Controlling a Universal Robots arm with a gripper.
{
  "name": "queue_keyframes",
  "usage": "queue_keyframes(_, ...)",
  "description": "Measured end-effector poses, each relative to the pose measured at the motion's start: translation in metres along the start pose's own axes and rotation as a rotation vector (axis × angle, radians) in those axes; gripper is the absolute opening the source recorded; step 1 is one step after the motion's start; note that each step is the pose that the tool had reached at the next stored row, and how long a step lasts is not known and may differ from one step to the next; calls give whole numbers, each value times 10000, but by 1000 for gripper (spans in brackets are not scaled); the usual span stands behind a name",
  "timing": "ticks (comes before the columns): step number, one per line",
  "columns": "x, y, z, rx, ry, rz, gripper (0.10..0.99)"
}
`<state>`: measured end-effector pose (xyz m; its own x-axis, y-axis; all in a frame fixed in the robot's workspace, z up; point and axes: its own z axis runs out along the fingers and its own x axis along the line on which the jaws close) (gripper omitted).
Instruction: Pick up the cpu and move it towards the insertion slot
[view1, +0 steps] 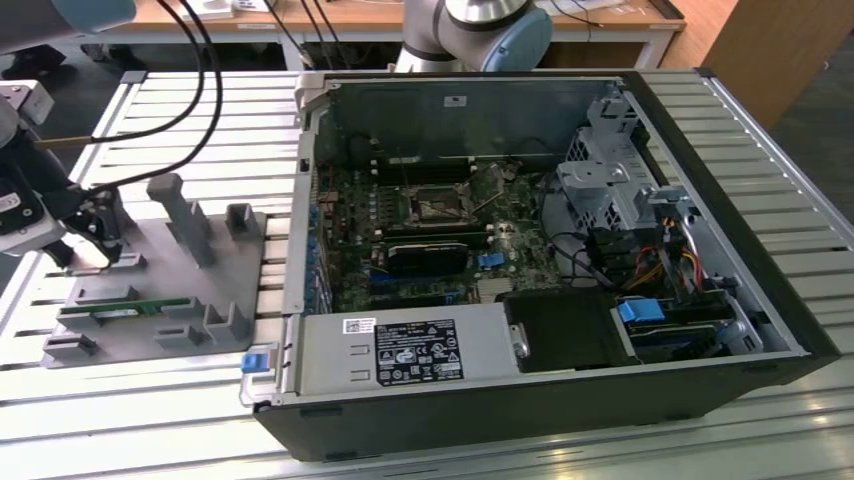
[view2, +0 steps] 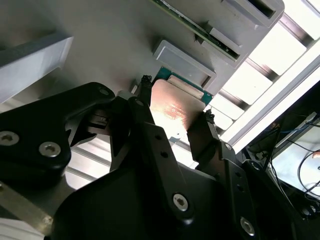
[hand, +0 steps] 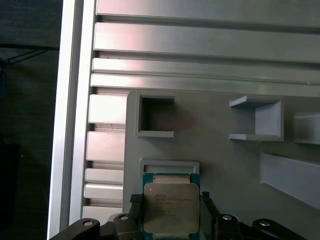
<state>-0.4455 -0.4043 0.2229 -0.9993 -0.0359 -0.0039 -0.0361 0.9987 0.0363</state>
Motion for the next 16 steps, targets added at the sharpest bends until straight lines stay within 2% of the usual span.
queue_keyframes(16, 0, 4, -53, 0, -1, 0, 537)
